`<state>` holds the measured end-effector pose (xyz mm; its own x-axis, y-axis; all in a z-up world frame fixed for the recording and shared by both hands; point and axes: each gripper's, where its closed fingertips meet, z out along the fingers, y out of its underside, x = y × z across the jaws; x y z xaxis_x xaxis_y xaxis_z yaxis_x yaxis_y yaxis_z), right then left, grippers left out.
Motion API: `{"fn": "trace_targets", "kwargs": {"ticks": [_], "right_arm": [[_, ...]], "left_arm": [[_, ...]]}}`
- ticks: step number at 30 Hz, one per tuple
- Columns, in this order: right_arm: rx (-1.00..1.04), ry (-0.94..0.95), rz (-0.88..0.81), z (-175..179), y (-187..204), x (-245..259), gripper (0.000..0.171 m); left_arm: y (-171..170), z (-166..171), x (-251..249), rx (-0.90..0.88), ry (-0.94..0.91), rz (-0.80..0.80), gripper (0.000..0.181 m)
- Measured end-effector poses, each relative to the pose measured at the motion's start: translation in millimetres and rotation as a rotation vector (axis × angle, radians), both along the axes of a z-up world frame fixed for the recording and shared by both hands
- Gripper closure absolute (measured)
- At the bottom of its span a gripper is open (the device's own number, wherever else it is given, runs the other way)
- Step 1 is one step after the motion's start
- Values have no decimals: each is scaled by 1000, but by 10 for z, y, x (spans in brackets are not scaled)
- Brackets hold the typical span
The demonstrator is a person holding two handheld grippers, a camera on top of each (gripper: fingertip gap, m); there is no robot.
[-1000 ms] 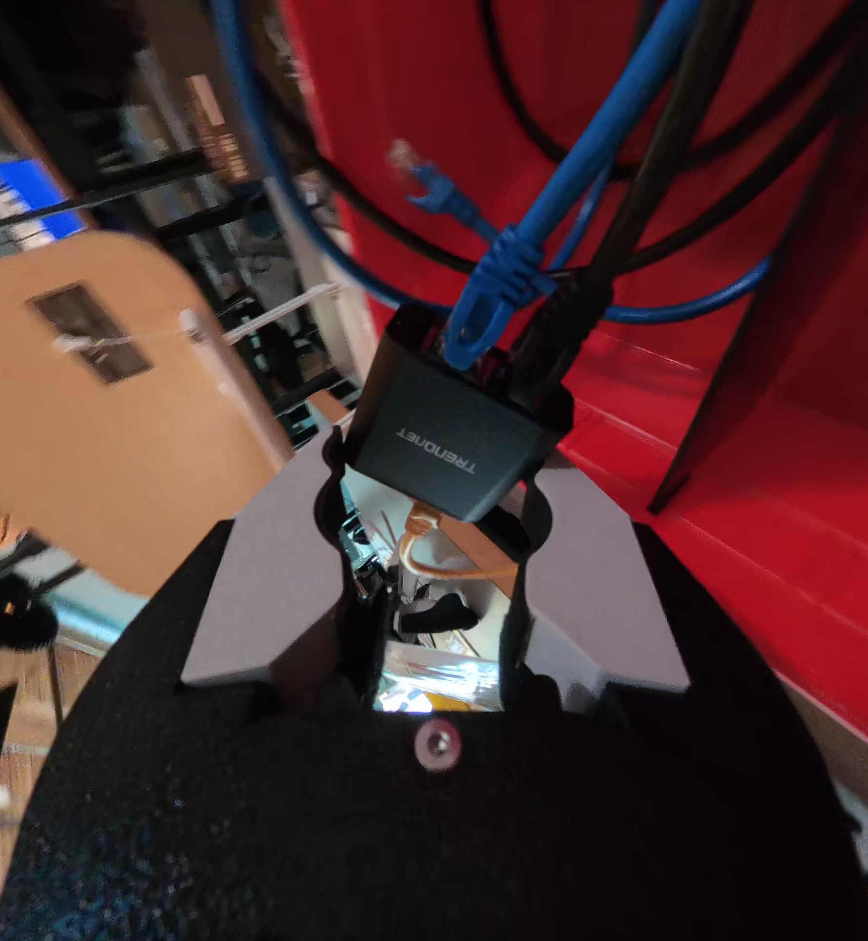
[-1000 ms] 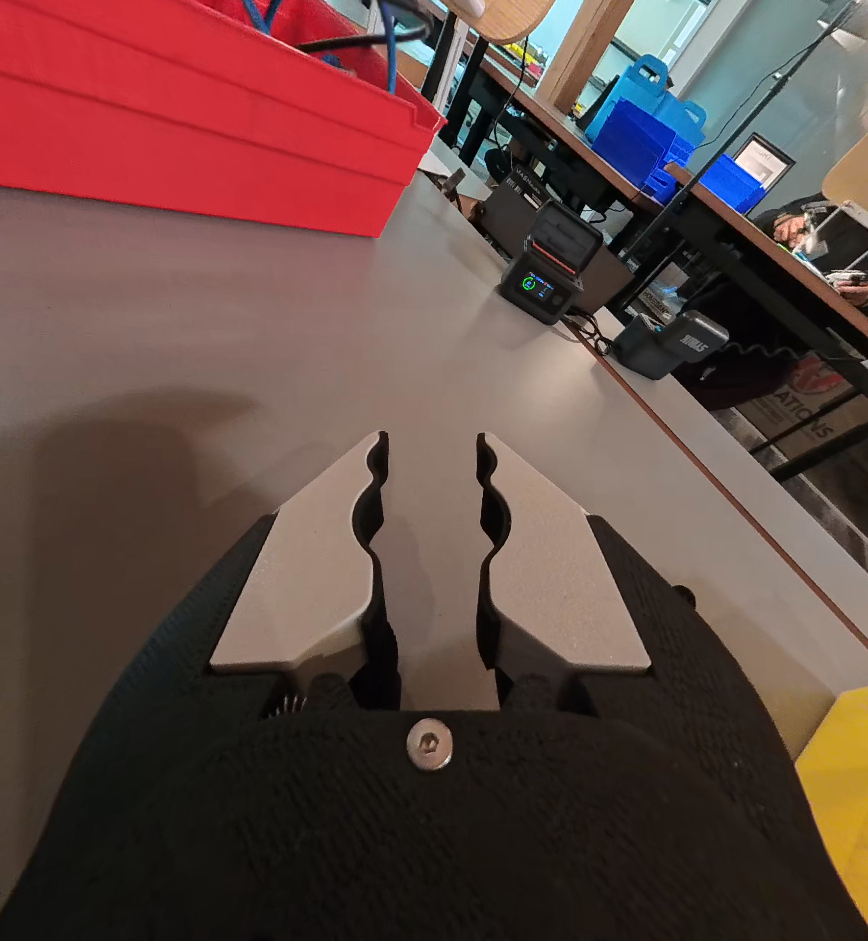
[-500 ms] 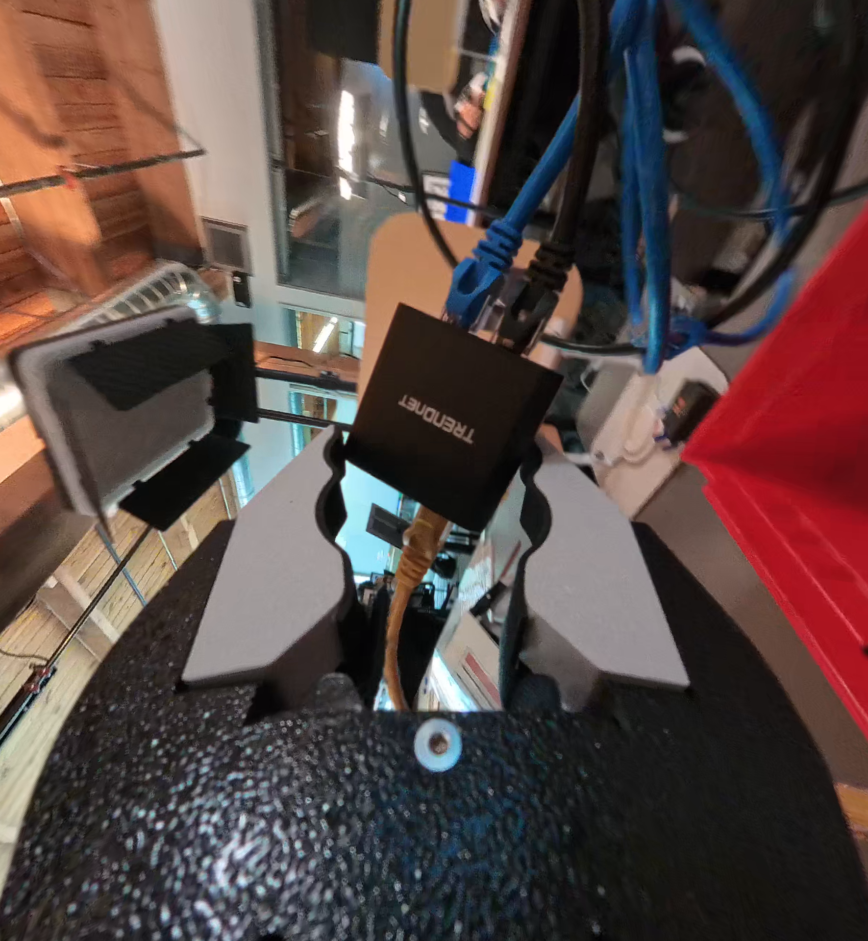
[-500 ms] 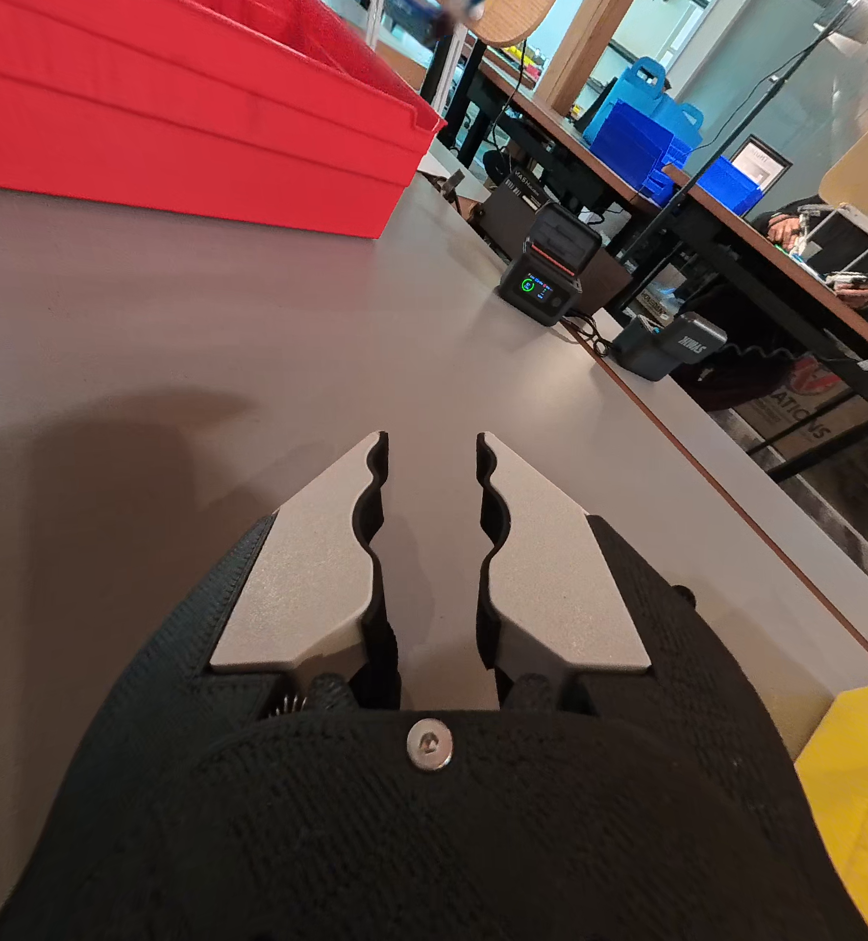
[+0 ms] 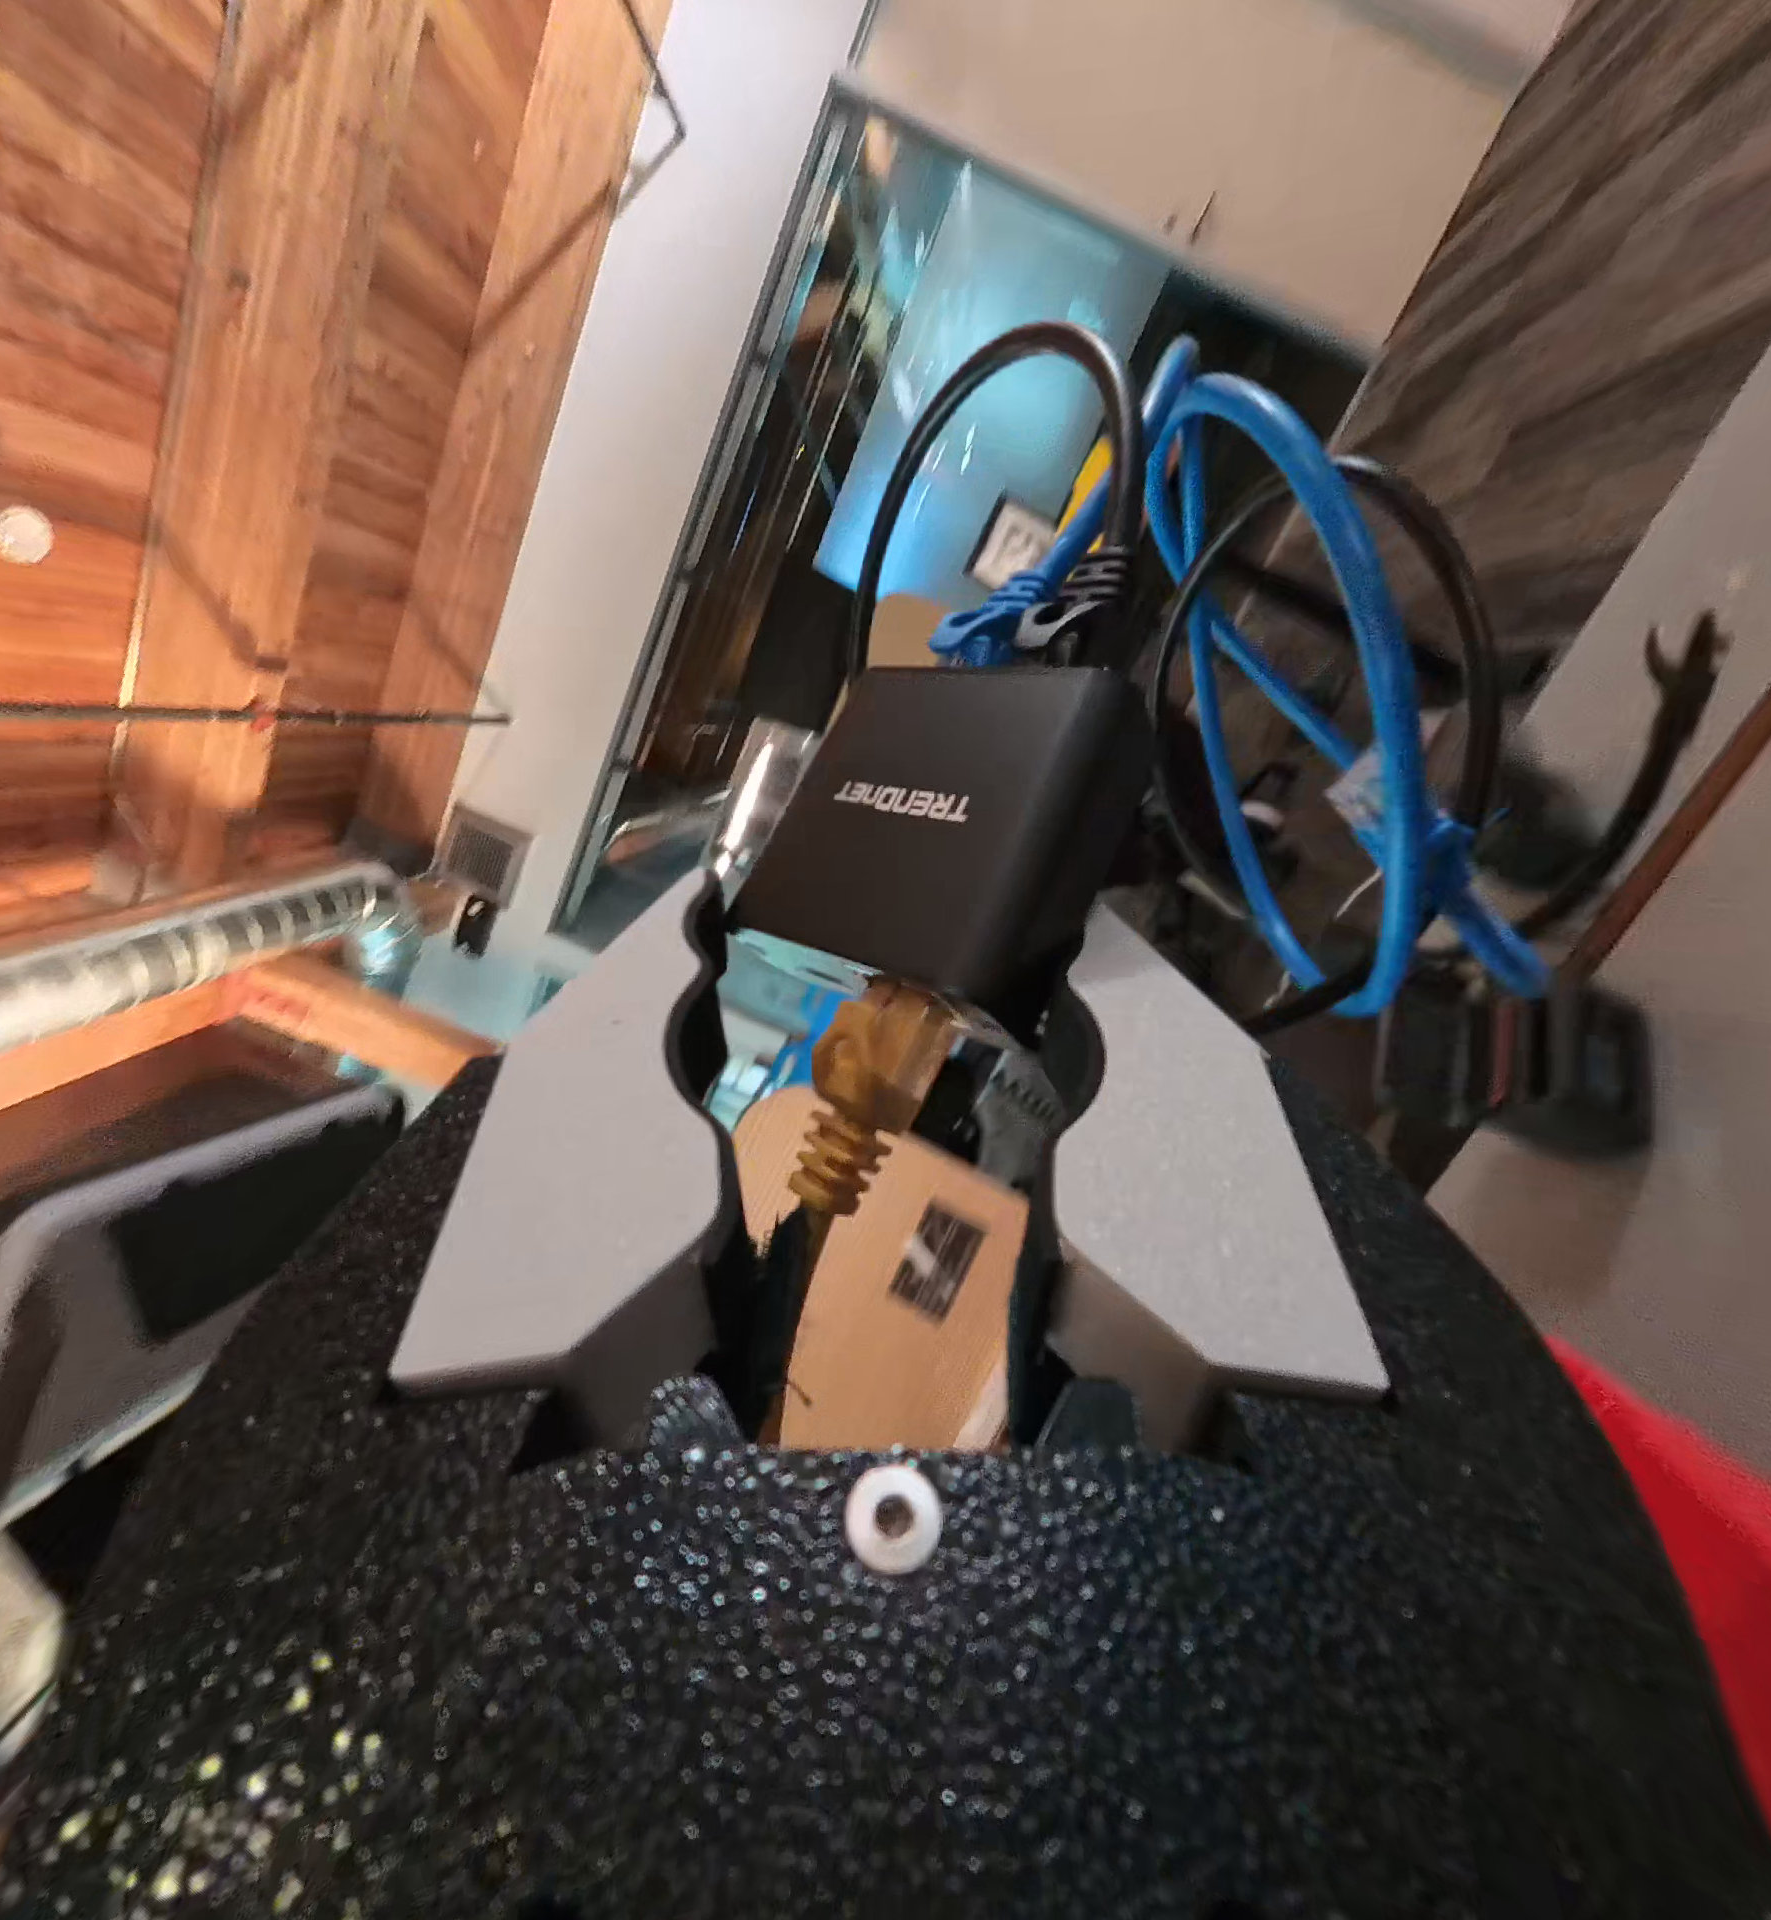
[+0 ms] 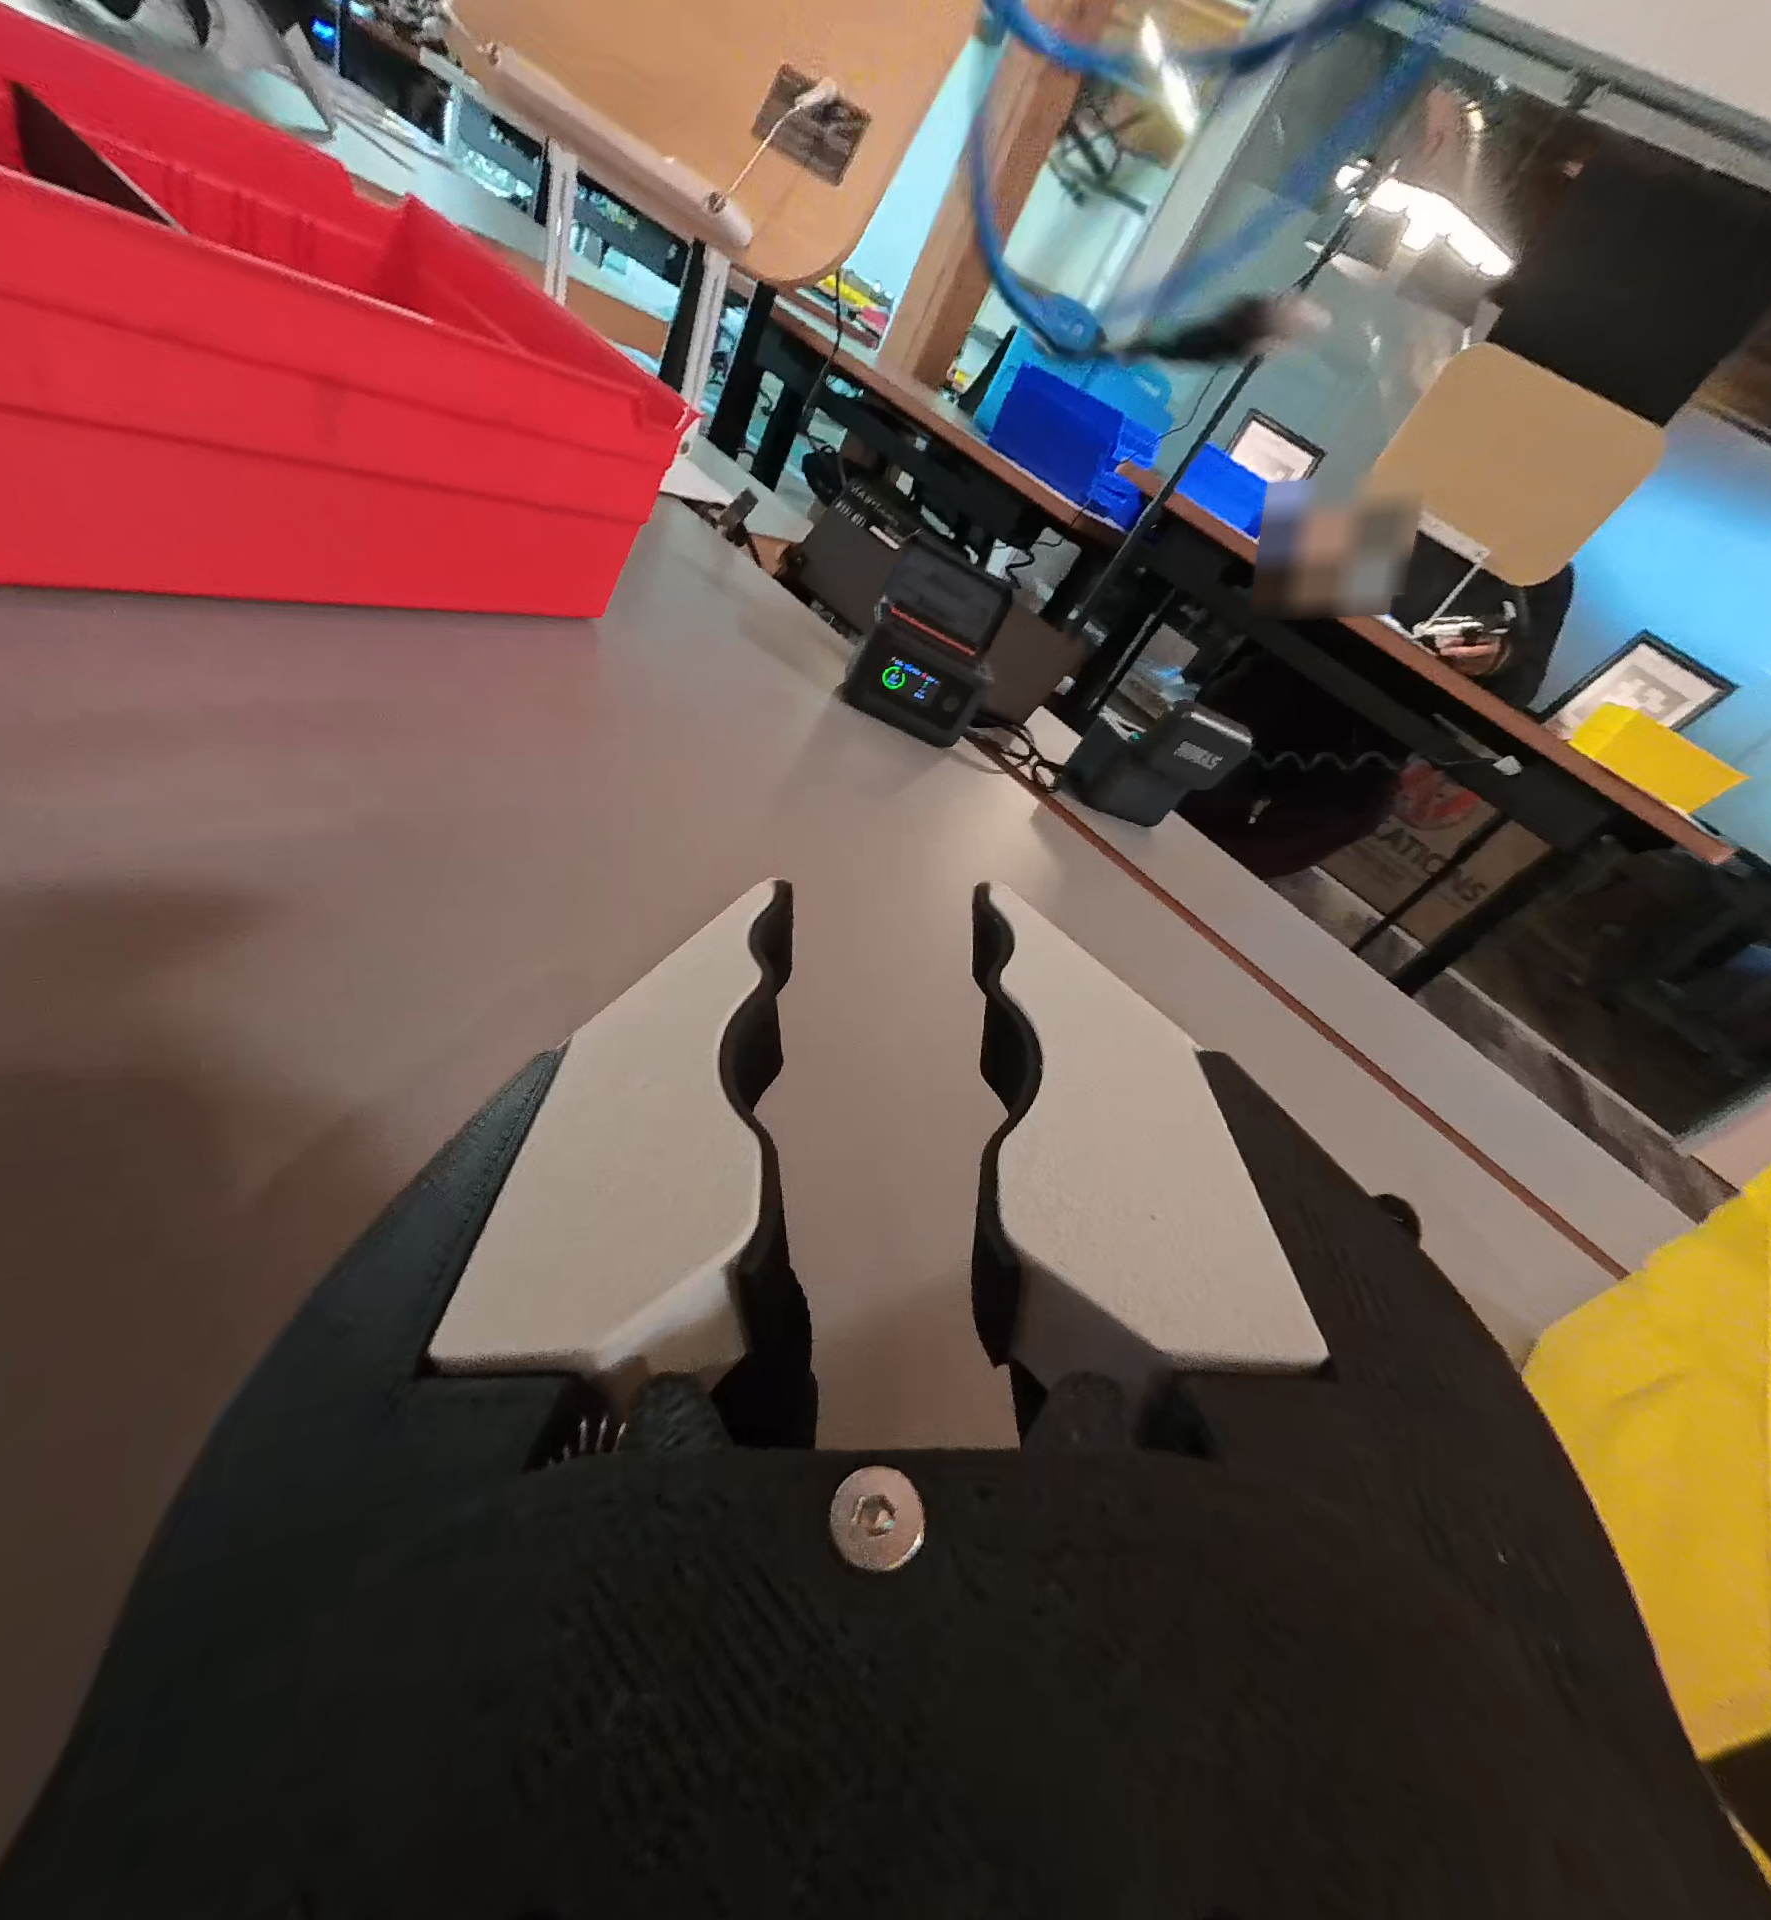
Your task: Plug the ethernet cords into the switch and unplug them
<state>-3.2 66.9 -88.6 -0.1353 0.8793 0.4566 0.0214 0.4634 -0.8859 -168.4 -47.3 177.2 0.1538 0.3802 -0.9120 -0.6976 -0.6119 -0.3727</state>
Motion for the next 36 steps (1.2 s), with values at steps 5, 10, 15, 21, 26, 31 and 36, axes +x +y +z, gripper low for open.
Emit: {"fn": "trace_targets", "kwargs": {"ticks": [5,10,15,21,26,31,36], "right_arm": [[-12,50,-35,92,88,30,138],[-31,121,-94,231,215,80,138],[-98,188,-145,358,354,152,138],[-152,200,-156,388,420,166,138],[-148,177,-152,332,402,131,138],[-144,162,-143,294,365,106,138],[-200,141,-123,230,353,18,138]], "left_arm": [[838,-171,244,-8,-120,-154,122],[1264,-608,436,82,-365,-96,122],[1602,-1492,735,38,-536,-194,122],[1503,-2312,488,168,-733,-187,123],[1425,-2575,334,141,-708,-136,123],[1421,-2617,300,51,-535,-152,123],[1431,-2761,298,-27,-425,-202,123]]}}
